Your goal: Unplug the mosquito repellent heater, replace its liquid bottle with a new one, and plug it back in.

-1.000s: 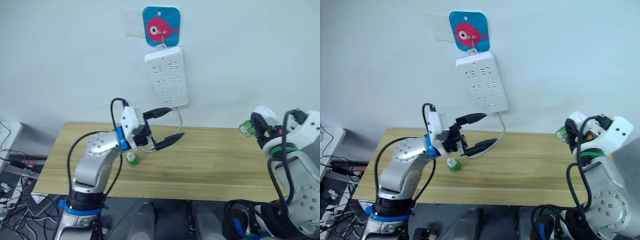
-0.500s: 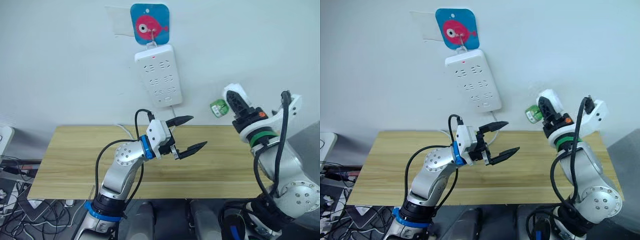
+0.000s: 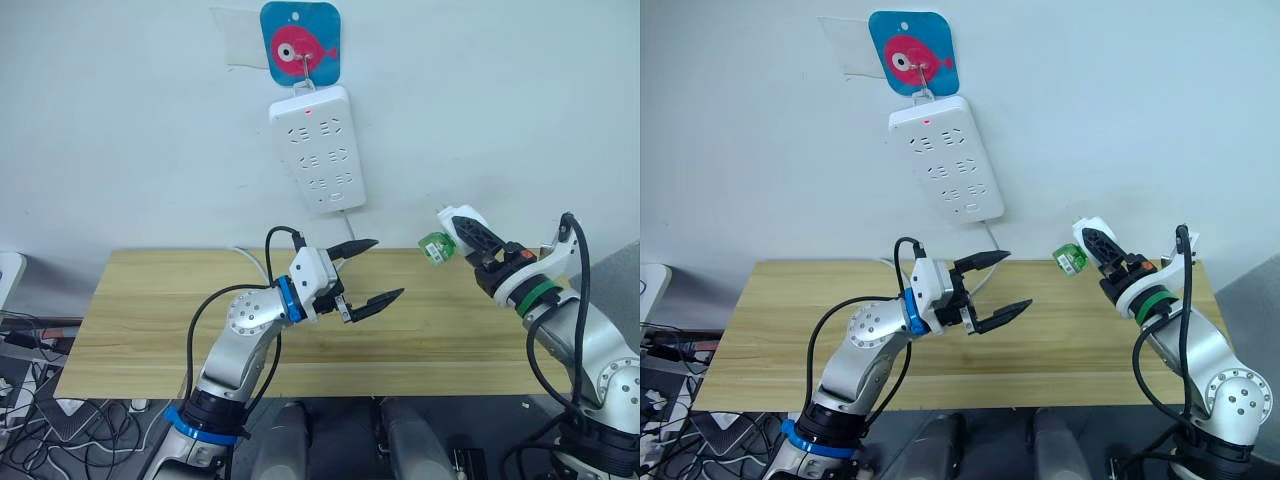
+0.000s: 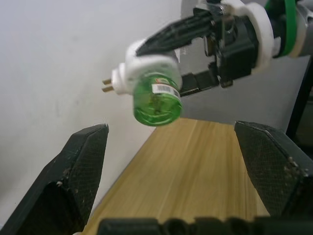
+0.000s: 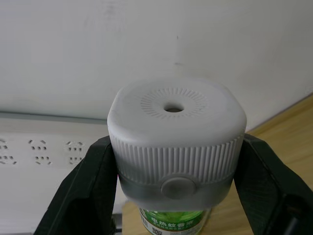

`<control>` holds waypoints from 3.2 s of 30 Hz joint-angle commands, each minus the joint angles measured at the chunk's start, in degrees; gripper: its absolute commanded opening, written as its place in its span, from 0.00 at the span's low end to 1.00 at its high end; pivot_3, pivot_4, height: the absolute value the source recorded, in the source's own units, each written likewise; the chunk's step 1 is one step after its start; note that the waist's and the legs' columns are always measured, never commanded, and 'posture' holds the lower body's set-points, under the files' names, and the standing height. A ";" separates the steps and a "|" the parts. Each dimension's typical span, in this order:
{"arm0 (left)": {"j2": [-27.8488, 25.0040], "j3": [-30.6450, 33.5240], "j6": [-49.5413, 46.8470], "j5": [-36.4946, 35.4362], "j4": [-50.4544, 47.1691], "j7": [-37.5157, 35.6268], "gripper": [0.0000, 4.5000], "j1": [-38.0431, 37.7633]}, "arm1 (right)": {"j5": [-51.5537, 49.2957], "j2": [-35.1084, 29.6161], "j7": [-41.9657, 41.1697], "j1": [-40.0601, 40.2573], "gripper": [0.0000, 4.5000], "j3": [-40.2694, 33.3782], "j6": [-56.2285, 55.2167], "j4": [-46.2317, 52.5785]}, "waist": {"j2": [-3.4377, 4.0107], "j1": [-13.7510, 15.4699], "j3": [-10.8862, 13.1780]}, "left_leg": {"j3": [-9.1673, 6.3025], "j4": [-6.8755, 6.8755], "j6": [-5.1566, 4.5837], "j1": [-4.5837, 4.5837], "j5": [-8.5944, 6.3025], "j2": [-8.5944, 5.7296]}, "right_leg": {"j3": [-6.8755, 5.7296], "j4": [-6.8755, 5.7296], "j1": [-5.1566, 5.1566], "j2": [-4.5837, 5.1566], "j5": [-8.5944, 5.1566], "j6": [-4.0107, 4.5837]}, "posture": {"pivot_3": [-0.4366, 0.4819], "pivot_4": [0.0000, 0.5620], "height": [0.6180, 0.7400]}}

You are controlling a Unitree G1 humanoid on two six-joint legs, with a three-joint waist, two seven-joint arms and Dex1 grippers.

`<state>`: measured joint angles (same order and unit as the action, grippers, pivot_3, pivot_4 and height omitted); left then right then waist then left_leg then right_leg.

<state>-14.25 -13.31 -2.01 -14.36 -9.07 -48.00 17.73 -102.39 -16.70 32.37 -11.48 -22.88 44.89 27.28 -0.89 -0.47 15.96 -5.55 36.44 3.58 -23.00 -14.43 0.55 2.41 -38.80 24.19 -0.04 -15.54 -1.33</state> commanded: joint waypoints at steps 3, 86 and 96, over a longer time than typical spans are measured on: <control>2.14 -1.28 1.52 1.50 0.34 2.15 0.99 1.90 | -2.00 -1.05 -0.30 0.59 0.65 3.61 -5.20 4.28 | 0.00 0.15 0.00 | 0.01 0.01 0.00 0.00 0.00 0.00 | -0.01 -0.01 0.00 0.01 0.00 0.00 | 0.62 0.50 1.00; 10.56 -3.80 11.81 8.88 10.33 11.33 0.77 6.78 | 1.02 -2.26 1.16 3.86 0.65 17.17 -19.65 10.78 | -0.02 0.31 -0.01 | 0.05 0.32 0.02 -0.02 0.01 0.00 | -0.04 -0.16 -0.05 0.11 0.01 -0.01 | 0.60 0.45 1.00; 10.23 -4.08 11.18 8.26 9.95 10.60 0.51 5.97 | 0.54 -1.75 1.69 3.30 0.65 16.89 -20.63 10.67 | -0.03 0.31 -0.01 | 0.05 0.38 0.02 -0.02 0.01 0.00 | -0.04 -0.18 -0.06 0.12 0.03 -0.01 | 0.60 0.44 1.00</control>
<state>-4.37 -17.02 8.20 -5.48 2.75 -37.18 23.79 -101.28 -18.74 34.19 -7.69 -5.45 25.42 35.65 -0.92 -0.16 15.94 -5.51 36.83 3.60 -23.02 -14.42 0.56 2.37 -38.98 24.13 0.07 -15.52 -1.34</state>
